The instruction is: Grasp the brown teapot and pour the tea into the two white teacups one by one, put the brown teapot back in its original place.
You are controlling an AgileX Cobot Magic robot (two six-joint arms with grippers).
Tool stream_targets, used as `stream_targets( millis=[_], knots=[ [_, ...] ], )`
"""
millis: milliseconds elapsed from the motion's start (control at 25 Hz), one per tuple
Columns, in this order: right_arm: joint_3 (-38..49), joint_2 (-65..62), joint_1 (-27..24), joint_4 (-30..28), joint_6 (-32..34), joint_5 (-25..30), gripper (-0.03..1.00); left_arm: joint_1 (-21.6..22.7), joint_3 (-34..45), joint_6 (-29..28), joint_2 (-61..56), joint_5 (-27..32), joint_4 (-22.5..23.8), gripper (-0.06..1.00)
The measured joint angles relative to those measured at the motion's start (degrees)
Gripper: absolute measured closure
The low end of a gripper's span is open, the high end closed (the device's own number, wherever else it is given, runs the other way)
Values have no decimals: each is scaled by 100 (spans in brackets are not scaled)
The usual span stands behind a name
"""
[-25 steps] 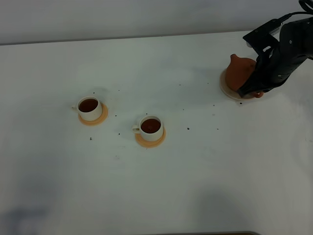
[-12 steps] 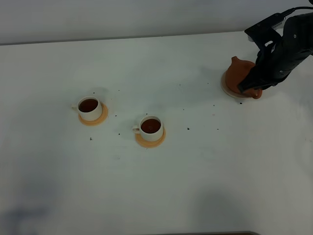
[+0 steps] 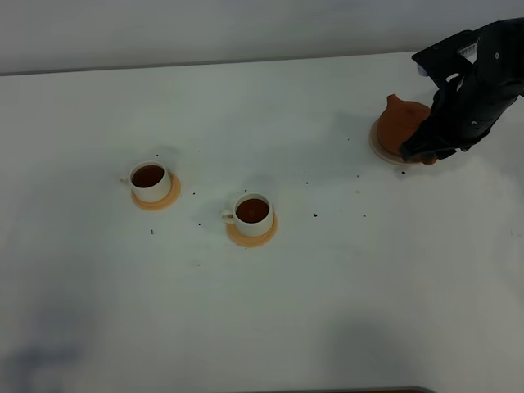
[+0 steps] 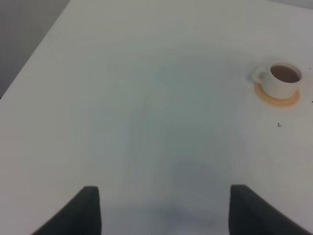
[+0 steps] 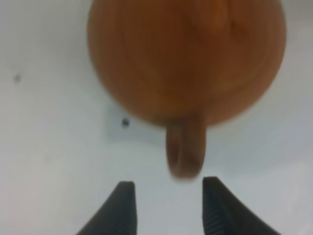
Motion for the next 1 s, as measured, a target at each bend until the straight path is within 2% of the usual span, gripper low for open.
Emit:
stream_targets(
  millis=[80,280,360,720,1000],
  knots=[
    [0,-212,0,0,6,429,65,0,0,0,0,0,0,39],
    [72,-744,0,30,70,1889,65,0,0,0,0,0,0,39],
    [265,-1013,0,62,197,2244,65,0,0,0,0,0,0,39],
    [2136,-2924,0,22,1377,2386,67,0,0,0,0,0,0,39],
    [3538,-4653,0,23,1740,2513,67,0,0,0,0,0,0,39]
  ],
)
